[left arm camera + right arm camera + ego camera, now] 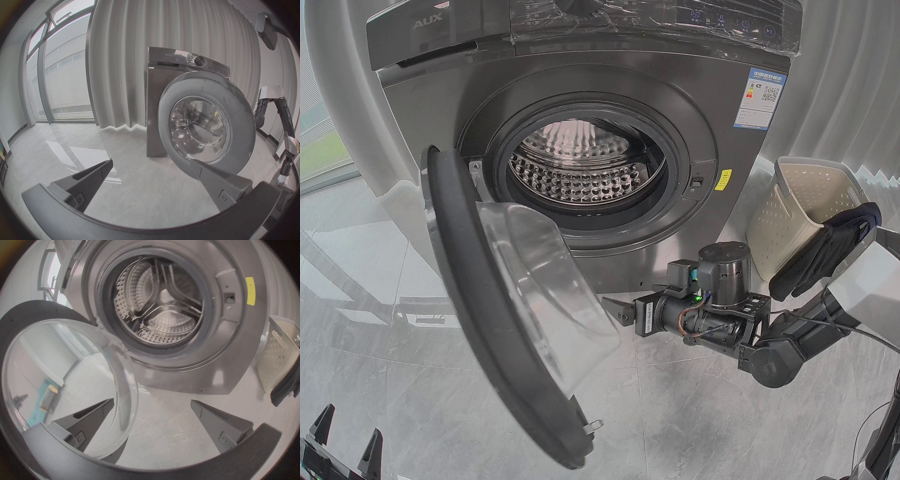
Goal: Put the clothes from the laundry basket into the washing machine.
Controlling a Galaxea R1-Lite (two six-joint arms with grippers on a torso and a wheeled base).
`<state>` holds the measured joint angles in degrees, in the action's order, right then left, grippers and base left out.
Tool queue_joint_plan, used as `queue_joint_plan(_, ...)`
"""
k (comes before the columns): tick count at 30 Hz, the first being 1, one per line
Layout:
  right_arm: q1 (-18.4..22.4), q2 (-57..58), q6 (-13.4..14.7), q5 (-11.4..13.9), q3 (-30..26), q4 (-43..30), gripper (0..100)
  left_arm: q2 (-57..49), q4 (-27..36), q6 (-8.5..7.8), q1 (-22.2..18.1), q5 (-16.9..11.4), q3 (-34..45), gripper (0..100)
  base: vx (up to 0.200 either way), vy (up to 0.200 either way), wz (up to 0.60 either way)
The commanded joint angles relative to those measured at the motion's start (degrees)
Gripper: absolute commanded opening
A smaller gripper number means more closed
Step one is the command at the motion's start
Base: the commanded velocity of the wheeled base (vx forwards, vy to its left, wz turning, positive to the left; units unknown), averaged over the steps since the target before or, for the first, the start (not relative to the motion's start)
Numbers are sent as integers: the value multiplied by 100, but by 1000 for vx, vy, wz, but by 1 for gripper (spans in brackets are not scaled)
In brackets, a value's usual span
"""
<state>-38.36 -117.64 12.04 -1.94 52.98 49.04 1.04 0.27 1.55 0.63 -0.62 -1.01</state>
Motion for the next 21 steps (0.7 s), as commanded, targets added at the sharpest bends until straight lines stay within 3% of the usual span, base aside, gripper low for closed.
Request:
queue_joint_plan(1,-66,83,8,0,-112,44,100,-86,0,-5,7,1,92,100,0,0,0)
queue_joint_plan(11,-75,13,0,18,107,70,100,-86,0,3,7,1,92,100,0,0,0)
queue_joint_plan(21,-374,-532,-9,62,766,18,100,-95,0,21,-2,1,92,100,-180,0,0)
